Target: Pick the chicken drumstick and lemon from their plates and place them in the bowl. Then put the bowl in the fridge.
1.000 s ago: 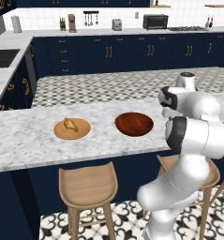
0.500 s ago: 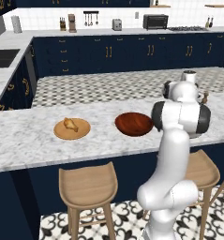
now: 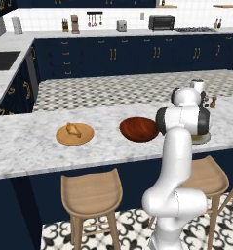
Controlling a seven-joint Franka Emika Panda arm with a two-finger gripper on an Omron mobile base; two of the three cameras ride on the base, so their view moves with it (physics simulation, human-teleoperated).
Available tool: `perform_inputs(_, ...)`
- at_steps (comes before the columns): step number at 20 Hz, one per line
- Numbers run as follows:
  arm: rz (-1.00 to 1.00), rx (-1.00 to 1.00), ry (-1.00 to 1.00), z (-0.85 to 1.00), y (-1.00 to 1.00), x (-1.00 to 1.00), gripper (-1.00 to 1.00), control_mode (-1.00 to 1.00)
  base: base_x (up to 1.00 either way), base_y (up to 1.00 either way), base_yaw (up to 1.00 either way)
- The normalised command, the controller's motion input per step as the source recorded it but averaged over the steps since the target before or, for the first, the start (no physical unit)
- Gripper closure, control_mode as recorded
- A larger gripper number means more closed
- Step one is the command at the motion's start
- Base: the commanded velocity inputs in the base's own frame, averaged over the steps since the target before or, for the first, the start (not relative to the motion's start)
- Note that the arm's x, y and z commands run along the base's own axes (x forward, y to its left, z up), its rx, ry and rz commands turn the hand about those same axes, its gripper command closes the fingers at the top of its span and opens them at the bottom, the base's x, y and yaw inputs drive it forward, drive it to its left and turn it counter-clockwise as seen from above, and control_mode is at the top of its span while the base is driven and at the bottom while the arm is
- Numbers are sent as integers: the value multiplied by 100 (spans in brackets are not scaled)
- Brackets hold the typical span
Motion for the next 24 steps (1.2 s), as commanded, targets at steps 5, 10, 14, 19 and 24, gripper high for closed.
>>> perform_inputs(5,0,0,0,-36,-3,4,-100,-100,0,0,0)
perform_inputs(10,0,0,0,-42,0,4,-100,-100,0,0,0)
perform_inputs(14,0,0,0,-25,-3,9,-100,-100,0,0,0)
perform_inputs(19,0,0,2,-14,-10,6,-100,-100,0,0,0)
perform_inputs(24,0,0,0,-7,-15,-2,100,-100,0,0,0)
